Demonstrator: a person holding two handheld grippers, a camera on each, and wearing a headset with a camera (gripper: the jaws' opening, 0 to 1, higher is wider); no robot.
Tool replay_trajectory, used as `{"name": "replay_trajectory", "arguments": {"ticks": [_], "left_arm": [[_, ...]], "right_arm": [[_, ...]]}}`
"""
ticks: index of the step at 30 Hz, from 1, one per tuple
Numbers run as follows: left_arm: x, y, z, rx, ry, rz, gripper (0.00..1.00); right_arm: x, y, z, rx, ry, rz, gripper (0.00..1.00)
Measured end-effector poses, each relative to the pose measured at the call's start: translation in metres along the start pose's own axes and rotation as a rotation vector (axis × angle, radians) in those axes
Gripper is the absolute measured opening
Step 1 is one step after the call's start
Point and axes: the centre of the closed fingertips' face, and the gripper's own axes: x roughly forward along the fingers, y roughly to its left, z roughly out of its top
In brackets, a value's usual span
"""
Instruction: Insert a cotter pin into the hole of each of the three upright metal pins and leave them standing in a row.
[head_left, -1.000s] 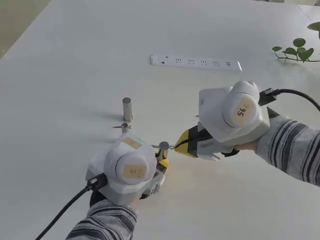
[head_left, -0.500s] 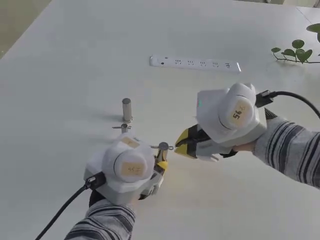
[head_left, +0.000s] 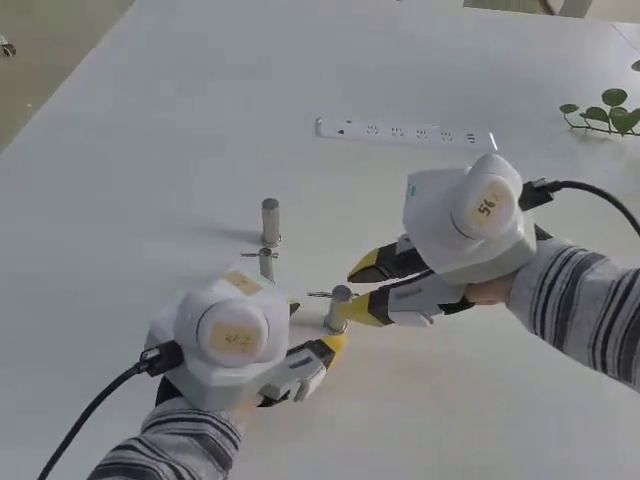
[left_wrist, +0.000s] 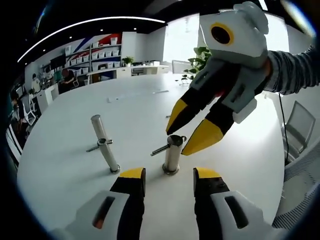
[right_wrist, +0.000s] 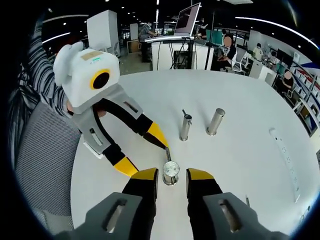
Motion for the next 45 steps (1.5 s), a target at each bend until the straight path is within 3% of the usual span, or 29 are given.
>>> {"name": "replay_trajectory", "arguments": {"ticks": [5,16,28,45], "left_arm": [[-0.01,0.003,-0.001,-0.013,0.007,0.011,0.37],[-0.027,0.011,0.0,-0.023,-0.025,0.013,0.5],[-0.041,0.012,0.004,-0.032,-0.06,0.01,0.62],[-0.057,0.021,0.006,-0.036,-0.086,0.04,0.83]], "right_arm": [[0.009,0.003,-0.003,-0.011,0.012,0.015,0.14],[0.017,0.003,-0.003,-0.019,0.007,0.016,0.1],[0.016,0.002,-0.003,-0.026,-0.003,0.031,0.08],[0.01,-0.018,-0.002,-0.05,0.018,0.021,0.08]]}}
